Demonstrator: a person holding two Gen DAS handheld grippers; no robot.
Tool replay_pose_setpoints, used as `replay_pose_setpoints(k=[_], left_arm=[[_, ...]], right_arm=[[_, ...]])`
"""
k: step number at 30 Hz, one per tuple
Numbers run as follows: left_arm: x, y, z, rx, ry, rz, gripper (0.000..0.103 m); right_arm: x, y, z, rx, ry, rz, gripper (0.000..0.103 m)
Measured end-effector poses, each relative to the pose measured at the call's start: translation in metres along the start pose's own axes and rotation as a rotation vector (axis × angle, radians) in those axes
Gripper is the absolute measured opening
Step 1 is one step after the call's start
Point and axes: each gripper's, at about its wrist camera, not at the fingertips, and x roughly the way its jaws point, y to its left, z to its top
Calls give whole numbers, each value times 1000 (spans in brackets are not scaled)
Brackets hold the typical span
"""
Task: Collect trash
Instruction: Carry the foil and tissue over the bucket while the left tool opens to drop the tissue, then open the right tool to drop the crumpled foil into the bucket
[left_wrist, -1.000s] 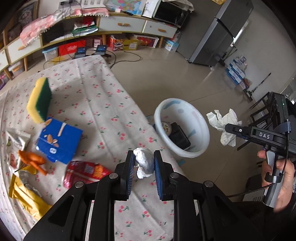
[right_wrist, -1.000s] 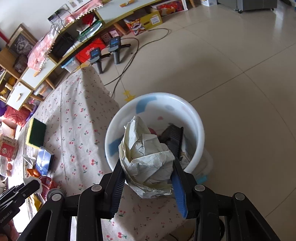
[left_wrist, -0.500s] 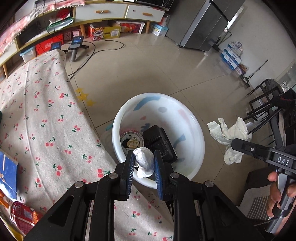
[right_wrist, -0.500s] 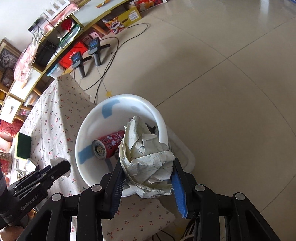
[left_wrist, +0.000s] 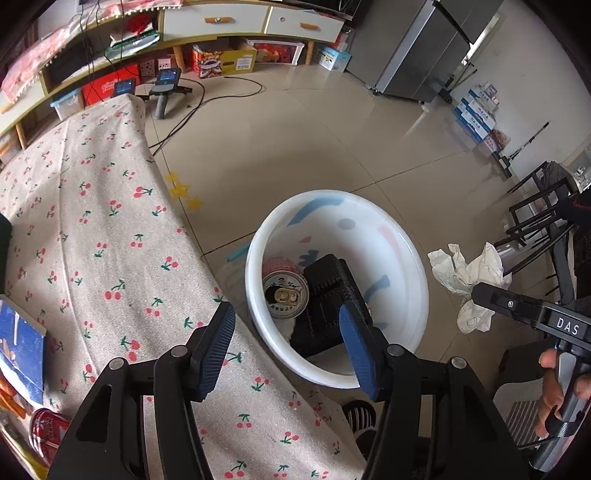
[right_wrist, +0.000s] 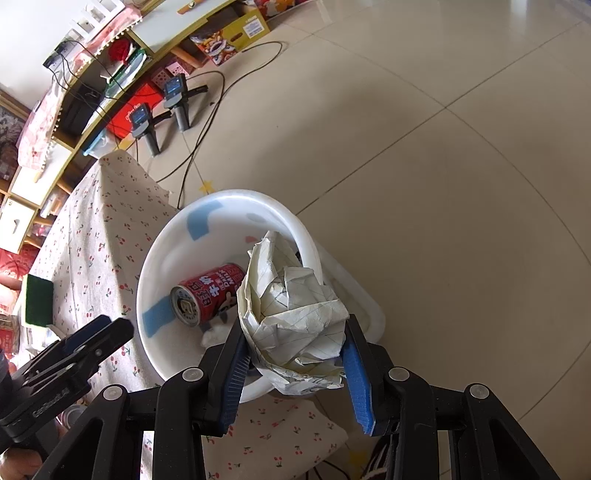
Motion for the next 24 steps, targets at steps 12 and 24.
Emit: replay_pose_setpoints(k=[12,24], left_arm=[[-80,58,-18,-25,-99,78,89],[-138,162,-69,-119,-133,185,95]], right_arm=[[18,30,6,-33,17,-12,44],[35,70,6,-82,9,-57,46]])
